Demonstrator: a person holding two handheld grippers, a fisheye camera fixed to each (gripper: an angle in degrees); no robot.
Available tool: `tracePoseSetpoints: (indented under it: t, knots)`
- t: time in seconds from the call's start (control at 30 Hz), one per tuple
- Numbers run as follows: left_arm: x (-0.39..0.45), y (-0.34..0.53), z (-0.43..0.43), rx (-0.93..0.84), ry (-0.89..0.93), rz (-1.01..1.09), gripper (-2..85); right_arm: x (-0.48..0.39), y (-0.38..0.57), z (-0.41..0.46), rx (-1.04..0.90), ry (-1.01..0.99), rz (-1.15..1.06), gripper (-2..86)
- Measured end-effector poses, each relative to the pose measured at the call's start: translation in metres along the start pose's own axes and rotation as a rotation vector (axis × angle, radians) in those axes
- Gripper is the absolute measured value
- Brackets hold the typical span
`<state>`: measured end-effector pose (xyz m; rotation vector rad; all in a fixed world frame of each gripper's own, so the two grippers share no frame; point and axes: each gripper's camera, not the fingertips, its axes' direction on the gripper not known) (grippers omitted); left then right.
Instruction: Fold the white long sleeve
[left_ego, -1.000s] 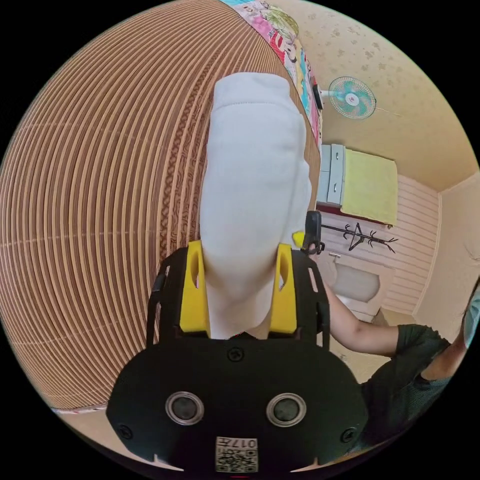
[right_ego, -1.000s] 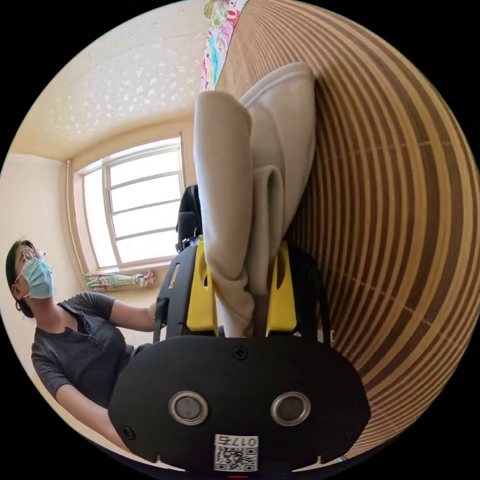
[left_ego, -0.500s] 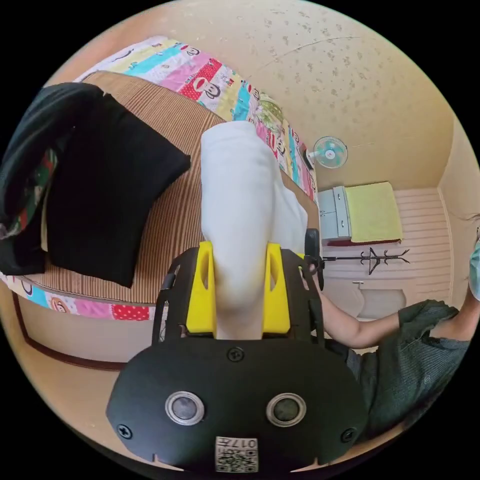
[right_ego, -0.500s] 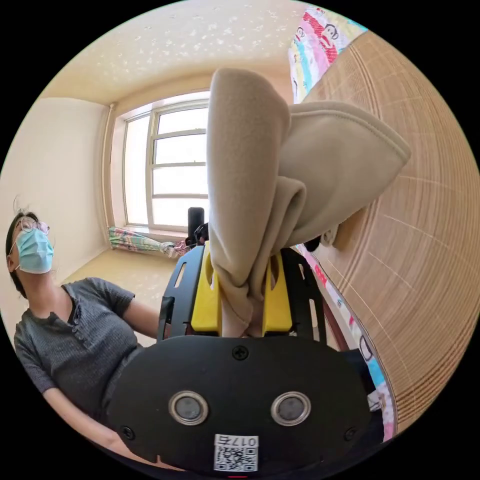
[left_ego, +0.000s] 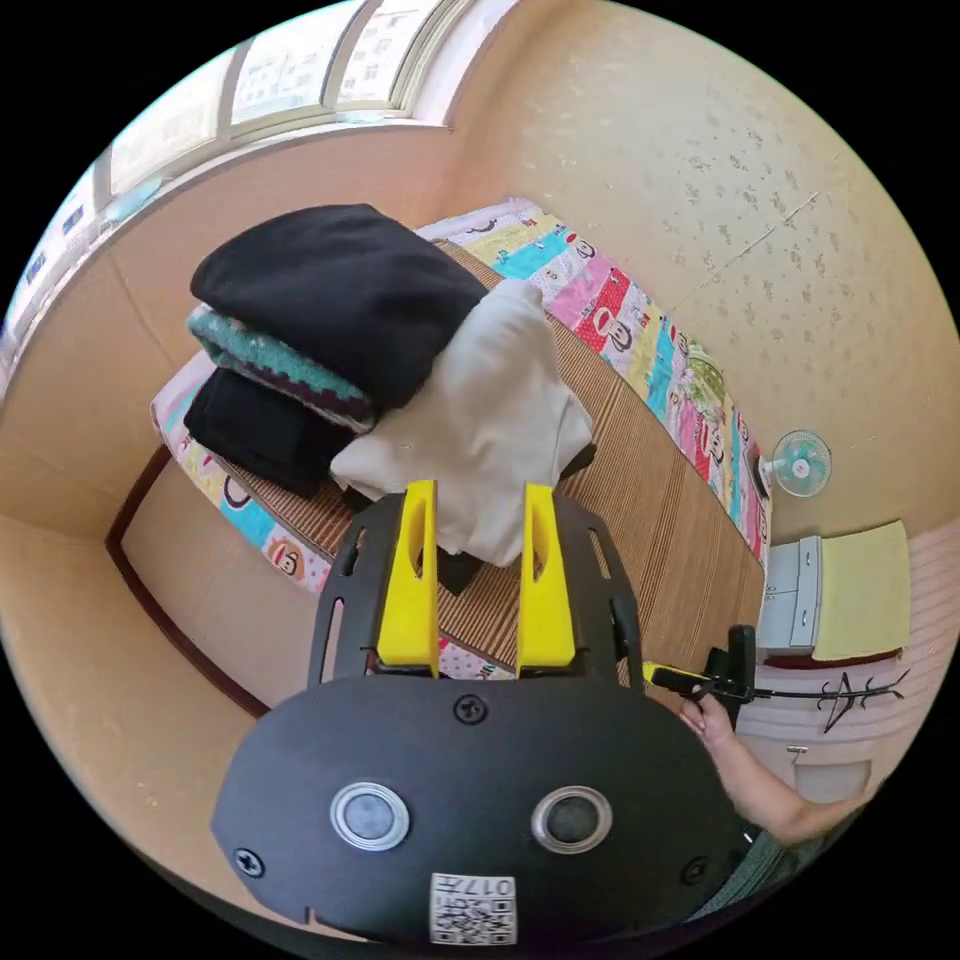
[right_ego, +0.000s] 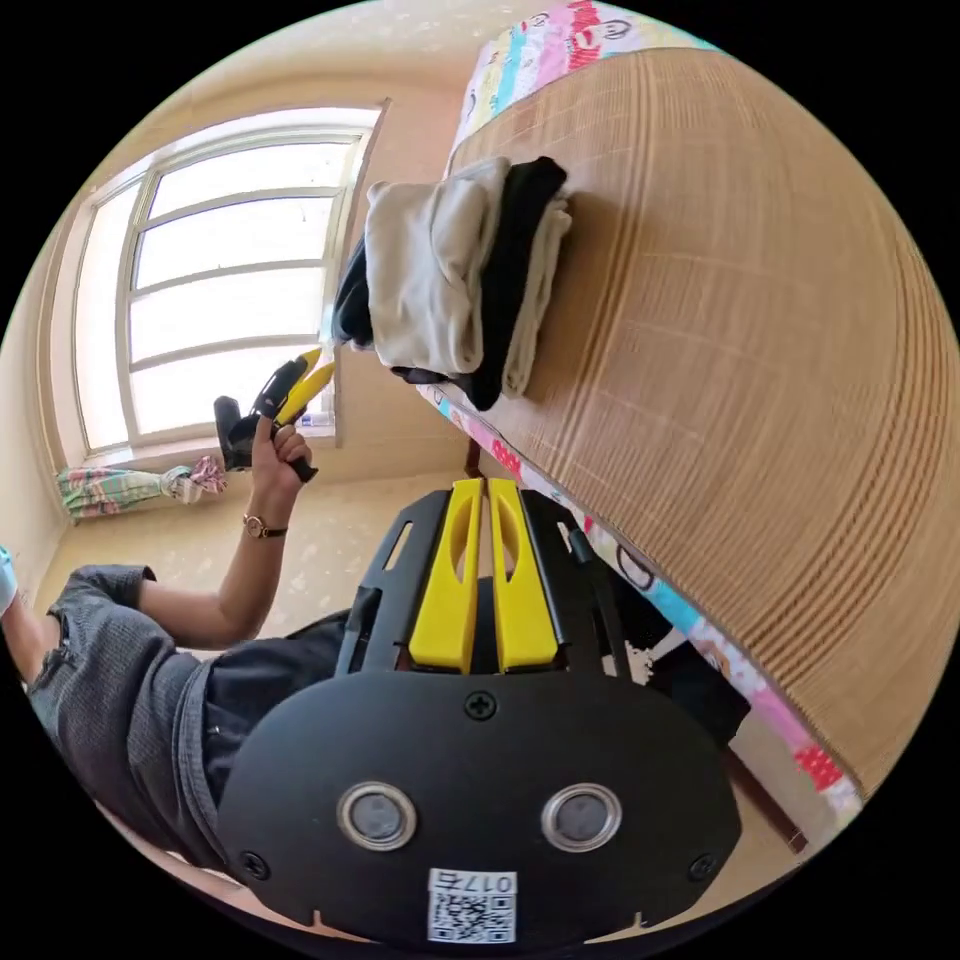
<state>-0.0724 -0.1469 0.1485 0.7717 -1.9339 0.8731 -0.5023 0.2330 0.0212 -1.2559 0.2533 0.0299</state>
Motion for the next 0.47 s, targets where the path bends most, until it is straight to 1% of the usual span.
tracePoseSetpoints:
  t: [0.07, 0.13, 0.17, 0.2, 0.23, 0.27, 0.3, 0.33, 0.37, 0.4, 0.47]
  knots:
    - [0.014, 0.036, 0.024, -0.038, 0.083, 0.003, 8.7, 0.022, 0.05, -0.04, 0.078, 0.049, 0.137, 1.5]
    - [0.052, 0.058, 0.056, -0.143, 0.138, 0.136, 7.6, 0.036, 0.12, -0.096, 0.236, 0.087, 0.295, 0.9]
    - [0.086, 0.069, 0.076, -0.228, 0.16, 0.261, 6.6, 0.037, 0.136, -0.108, 0.284, 0.092, 0.329, 0.8]
    - [0.123, 0.08, 0.091, -0.277, 0.184, 0.394, 4.7, 0.034, 0.168, -0.132, 0.384, 0.1, 0.385, 0.7]
    - [0.143, 0.086, 0.095, -0.283, 0.201, 0.474, 3.4, 0.029, 0.198, -0.153, 0.487, 0.104, 0.424, 0.6]
    - [0.185, 0.097, 0.098, -0.266, 0.231, 0.656, 1.4, 0.025, 0.212, -0.163, 0.538, 0.107, 0.441, 0.6]
    - [0.224, 0.107, 0.098, -0.229, 0.235, 0.827, 0.2, 0.017, 0.239, -0.179, 0.637, 0.113, 0.474, 0.6]
    - [0.241, 0.111, 0.098, -0.209, 0.233, 0.892, 0.0, 0.01, 0.264, -0.192, 0.728, 0.119, 0.498, 0.6]
    - [0.273, 0.117, 0.097, -0.169, 0.241, 1.004, -0.4, 0.006, 0.275, -0.197, 0.77, 0.121, 0.508, 0.6]
    - [0.302, 0.121, 0.095, -0.135, 0.278, 1.086, -0.6, 0.0, 0.298, -0.205, 0.844, 0.121, 0.525, 0.6]
    - [0.338, 0.125, 0.092, -0.104, 0.356, 1.153, -0.8, -0.005, 0.33, -0.211, 0.938, 0.117, 0.561, 0.7]
